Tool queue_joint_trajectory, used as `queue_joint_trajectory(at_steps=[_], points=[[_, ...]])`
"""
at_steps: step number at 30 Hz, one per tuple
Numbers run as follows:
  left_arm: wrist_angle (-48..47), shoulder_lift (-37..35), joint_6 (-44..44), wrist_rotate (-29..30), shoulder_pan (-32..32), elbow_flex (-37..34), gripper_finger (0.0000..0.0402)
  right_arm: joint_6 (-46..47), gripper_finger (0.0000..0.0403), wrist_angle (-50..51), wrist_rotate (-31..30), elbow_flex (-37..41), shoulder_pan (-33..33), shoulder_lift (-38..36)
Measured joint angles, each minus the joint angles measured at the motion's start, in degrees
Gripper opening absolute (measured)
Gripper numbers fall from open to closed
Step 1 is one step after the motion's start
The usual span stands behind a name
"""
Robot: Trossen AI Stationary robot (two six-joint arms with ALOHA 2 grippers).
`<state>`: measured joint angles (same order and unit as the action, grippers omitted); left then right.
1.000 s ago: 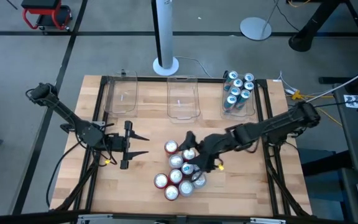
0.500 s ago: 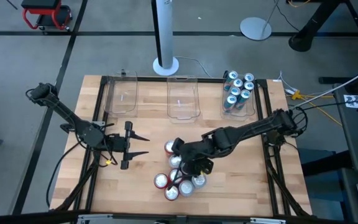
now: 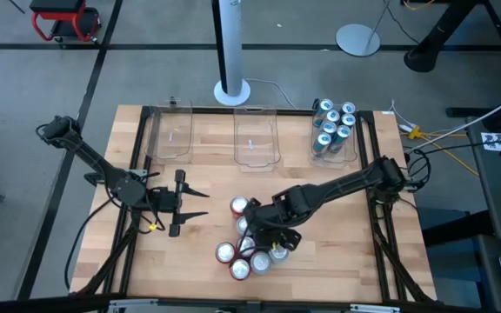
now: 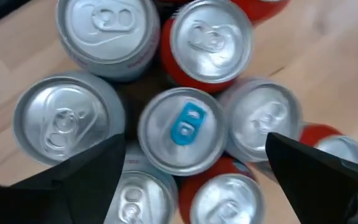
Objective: Sort soda cans
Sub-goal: Put the blue soda can into the top right transparent bin
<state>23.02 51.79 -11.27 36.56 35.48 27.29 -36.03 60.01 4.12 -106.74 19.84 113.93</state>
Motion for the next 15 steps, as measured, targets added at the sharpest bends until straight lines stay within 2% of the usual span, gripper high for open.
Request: queue_joint_trajectory(at_steps=[15], points=[[-0.04,0.00,-0.04,-0.02,-0.02,-0.04,0.0202,1.23,0.0385,-0.04,2.97,0.29,-0.02,3.46]])
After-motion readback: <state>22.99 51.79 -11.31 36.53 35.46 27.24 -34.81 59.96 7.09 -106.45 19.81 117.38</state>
